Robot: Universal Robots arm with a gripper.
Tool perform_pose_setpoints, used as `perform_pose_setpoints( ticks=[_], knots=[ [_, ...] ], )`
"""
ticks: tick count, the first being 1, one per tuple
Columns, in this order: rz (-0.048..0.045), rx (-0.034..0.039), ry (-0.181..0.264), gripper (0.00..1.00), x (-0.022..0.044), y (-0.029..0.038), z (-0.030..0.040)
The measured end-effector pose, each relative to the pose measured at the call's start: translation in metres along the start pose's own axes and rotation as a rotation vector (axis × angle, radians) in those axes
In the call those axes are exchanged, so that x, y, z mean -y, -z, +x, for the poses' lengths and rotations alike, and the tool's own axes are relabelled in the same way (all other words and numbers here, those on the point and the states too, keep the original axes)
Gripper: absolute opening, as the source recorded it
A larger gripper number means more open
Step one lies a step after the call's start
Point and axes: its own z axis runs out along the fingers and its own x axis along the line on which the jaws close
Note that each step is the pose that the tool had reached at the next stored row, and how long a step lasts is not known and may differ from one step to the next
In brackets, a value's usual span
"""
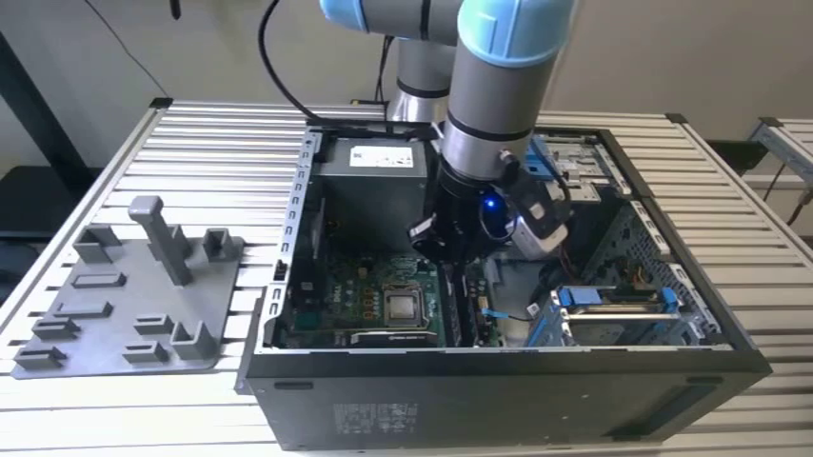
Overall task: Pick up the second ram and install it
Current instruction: 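Press down the second ram until it locks into place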
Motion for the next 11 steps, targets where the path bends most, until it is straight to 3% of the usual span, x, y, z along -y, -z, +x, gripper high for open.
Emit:
perform_pose_setpoints(
  ticks=[11],
  knots=[
    [-0.0003, 0.0019, 0.164, 0.11, -0.0015, -0.0028, -0.0003]
  ],
)
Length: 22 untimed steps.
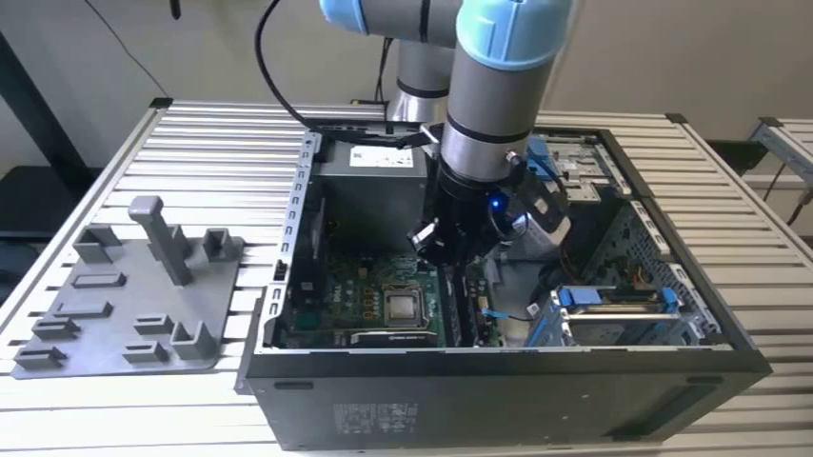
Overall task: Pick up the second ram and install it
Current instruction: 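Press down the second ram until it locks into place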
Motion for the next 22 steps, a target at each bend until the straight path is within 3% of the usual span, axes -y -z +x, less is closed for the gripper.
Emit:
perform_pose_setpoints(
  ticks=[22],
  knots=[
    [0.0033, 0.0029, 0.217, 0.11, -0.0026, -0.0009, -0.0001]
  ],
)
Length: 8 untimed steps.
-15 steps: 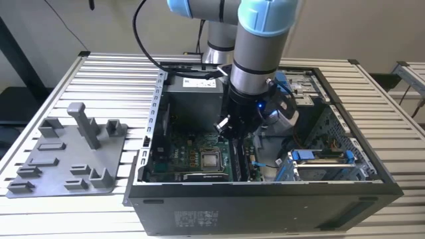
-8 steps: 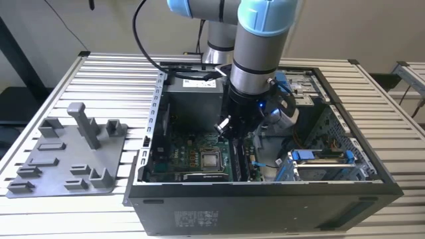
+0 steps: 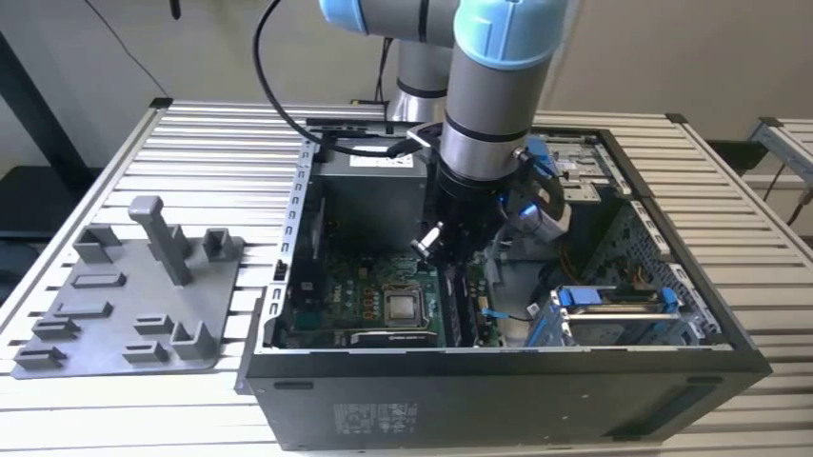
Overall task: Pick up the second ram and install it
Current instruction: 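Press down the second ram until it locks into place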
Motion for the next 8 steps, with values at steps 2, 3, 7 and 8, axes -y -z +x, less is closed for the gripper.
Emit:
perform_pose_setpoints(
  ticks=[2, 3, 7, 8],
  knots=[
    [0.0, 0.0001, 0.021, 0.11, -0.0004, -0.0004, 0.0],
    [-0.0001, 0.0004, 0.032, 0.11, -0.0008, -0.0008, -0.0002],
    [-0.0002, 0.0008, 0.071, 0.11, -0.0016, -0.0023, -0.0003],
    [-0.0002, 0.001, 0.079, 0.11, -0.0017, -0.0027, -0.0002]
  ],
)
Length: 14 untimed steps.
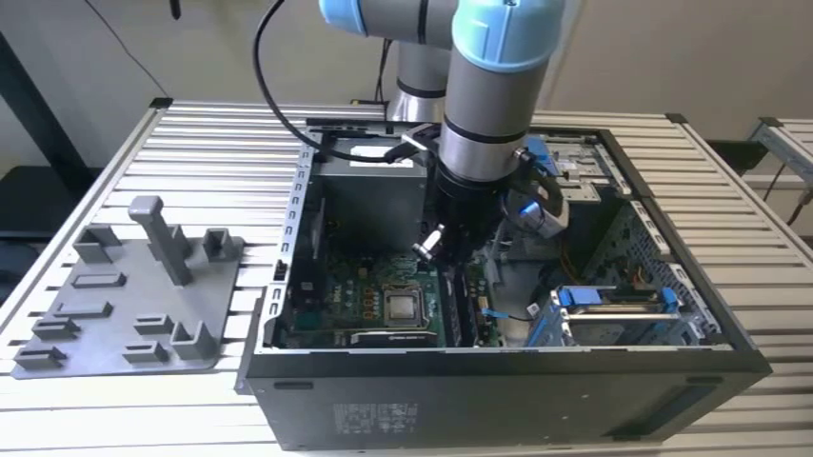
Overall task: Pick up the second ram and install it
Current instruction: 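Press down the second ram until it locks into place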
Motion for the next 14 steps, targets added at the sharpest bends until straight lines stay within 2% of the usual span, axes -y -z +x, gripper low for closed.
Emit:
perform_pose_setpoints(
  ticks=[6, 9, 14],
  knots=[
    [0.0004, 0.0017, 0.056, 0.11, -0.0017, -0.003, 0.0],
    [0.0004, 0.0026, 0.106, 0.11, -0.0018, -0.003, 0.0],
    [0.004, 0.008, 0.164, 0.11, -0.0019, -0.0031, 0.0001]
  ],
)
